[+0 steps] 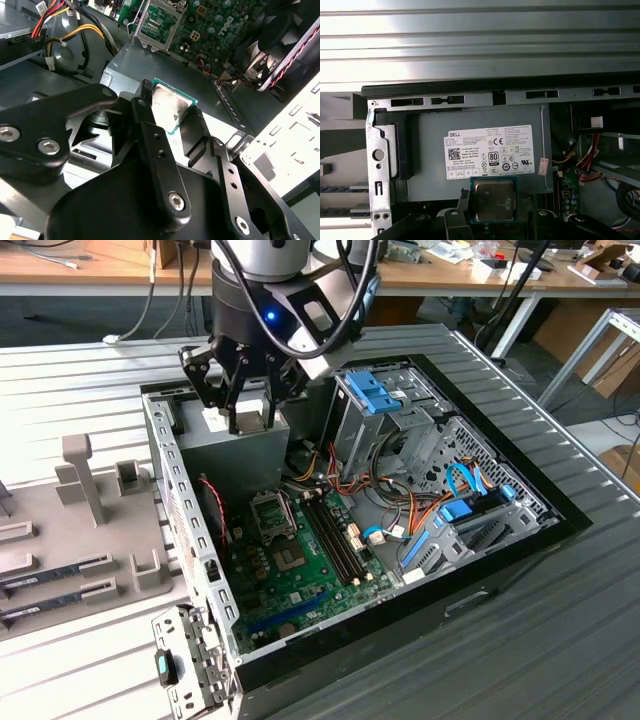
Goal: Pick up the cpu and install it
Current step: 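Pick up the cpu and move it towards the insertion slot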
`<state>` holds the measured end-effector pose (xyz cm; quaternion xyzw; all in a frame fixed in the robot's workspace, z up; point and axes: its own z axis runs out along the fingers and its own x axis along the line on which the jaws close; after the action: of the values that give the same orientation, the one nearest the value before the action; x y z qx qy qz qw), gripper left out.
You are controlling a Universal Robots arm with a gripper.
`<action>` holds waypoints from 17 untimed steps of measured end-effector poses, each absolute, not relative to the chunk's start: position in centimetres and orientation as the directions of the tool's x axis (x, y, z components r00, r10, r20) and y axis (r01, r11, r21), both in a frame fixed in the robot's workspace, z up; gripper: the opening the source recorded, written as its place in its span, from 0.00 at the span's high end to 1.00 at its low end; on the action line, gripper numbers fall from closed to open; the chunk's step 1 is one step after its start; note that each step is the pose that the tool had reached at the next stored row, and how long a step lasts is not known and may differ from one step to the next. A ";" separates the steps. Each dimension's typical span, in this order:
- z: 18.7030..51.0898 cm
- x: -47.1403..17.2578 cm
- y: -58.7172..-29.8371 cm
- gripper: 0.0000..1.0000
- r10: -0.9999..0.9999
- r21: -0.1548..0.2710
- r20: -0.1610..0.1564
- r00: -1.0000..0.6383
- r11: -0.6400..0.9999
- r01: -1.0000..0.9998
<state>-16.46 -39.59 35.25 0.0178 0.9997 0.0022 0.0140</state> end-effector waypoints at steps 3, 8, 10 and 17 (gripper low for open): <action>35.2 -16.3 -39.6 0.53 0.036 0.005 -0.028 -0.999 0.999 0.036; 35.2 -16.2 -39.6 0.53 0.036 0.005 -0.028 -0.999 0.999 0.036; 35.1 -16.2 -39.6 0.53 0.036 0.005 -0.028 -0.999 0.999 0.036; 35.1 -16.1 -39.7 0.53 0.036 0.005 -0.028 -0.999 0.999 0.036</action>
<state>-16.15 -39.71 35.07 0.0178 0.9997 0.0021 0.0140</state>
